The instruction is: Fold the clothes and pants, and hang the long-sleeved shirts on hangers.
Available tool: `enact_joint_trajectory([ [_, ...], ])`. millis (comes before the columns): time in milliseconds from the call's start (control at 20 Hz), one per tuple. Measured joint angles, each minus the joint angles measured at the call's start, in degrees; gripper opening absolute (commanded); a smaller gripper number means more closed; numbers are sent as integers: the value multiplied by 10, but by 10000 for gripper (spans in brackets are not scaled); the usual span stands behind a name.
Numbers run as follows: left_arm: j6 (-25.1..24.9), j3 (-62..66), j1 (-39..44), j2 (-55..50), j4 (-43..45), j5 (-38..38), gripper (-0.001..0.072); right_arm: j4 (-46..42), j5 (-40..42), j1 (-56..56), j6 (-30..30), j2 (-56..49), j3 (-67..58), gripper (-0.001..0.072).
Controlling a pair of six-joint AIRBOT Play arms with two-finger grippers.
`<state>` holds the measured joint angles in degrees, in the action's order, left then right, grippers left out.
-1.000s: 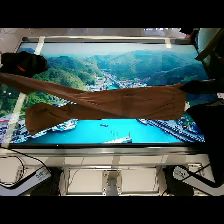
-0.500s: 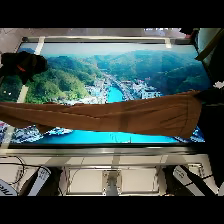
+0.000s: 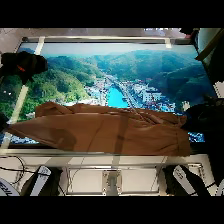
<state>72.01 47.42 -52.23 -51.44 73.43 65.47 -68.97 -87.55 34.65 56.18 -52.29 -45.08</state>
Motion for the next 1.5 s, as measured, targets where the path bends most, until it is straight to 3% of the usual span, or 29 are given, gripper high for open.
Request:
enact_joint_trajectory([
  [100,4,-32,0,0,31,-21,12,-34,17,0,10,2,40,25],
  [150,7,-41,0,0,40,-32,119,-51,25,0,17,2,52,146],
  [200,9,-48,0,0,42,-38,425,-64,29,0,24,3,58,359],
  [250,10,-51,0,0,40,-44,690,-77,32,0,31,3,60,399],
  [300,11,-49,0,0,29,-49,715,-84,34,0,39,3,54,399],
  [500,10,-3,1,-1,-73,-88,715,-99,51,0,70,4,-18,399],
  [750,-2,57,33,-71,-171,-117,715,-64,142,0,111,2,-99,398],
  [950,-2,80,97,-177,-195,-110,715,-2,167,0,122,-2,-116,398],
  [1150,-1,90,139,-263,-203,-109,714,26,140,0,134,-3,-120,398],
  [1500,-1,170,127,-368,-206,-83,714,56,87,0,158,-3,-122,398],
])
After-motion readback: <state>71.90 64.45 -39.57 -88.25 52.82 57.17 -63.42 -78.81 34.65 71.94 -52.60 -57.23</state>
